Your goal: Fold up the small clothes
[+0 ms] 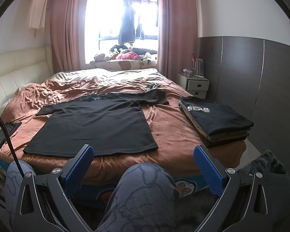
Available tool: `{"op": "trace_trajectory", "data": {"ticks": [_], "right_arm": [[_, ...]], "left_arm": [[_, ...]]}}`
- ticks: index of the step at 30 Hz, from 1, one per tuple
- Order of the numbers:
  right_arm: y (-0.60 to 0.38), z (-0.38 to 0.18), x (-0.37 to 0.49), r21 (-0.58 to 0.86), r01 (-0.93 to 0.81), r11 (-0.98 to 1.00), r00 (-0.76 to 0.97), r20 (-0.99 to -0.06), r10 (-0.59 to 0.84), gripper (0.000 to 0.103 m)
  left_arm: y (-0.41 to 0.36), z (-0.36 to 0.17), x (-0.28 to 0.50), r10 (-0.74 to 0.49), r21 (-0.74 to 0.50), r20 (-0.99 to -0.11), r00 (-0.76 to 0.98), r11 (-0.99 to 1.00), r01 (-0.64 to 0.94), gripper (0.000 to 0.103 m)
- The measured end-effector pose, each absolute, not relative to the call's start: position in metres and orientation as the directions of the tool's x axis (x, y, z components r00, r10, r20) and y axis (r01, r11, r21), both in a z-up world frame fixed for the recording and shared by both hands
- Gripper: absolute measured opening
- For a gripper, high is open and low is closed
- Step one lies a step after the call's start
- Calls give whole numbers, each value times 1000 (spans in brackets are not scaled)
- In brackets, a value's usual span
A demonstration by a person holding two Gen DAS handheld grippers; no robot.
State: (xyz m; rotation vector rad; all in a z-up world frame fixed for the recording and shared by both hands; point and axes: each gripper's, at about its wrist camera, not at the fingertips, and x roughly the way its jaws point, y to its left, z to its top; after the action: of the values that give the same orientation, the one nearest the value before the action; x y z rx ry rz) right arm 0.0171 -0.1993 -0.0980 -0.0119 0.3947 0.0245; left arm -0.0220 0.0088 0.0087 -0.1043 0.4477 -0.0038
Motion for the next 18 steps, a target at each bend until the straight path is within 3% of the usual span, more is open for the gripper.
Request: {"op": "trace_trajectory", "data": {"ticks": [8,13,18], "right_arm": [[-201,-93,33,18,-44,999,922,-383,48,103],[-201,-86,46,21,-48,999,922,-383,53,103],[-196,-81,63,17,-54,998,926,-374,56,103]], "left_arm": [[24,25,-15,6,-118,-382,924,992,-55,103],[35,37,-4,141,-70,-361,922,982,-177,103],[47,48,4,187,-63,-328,926,974,-219,103]]}}
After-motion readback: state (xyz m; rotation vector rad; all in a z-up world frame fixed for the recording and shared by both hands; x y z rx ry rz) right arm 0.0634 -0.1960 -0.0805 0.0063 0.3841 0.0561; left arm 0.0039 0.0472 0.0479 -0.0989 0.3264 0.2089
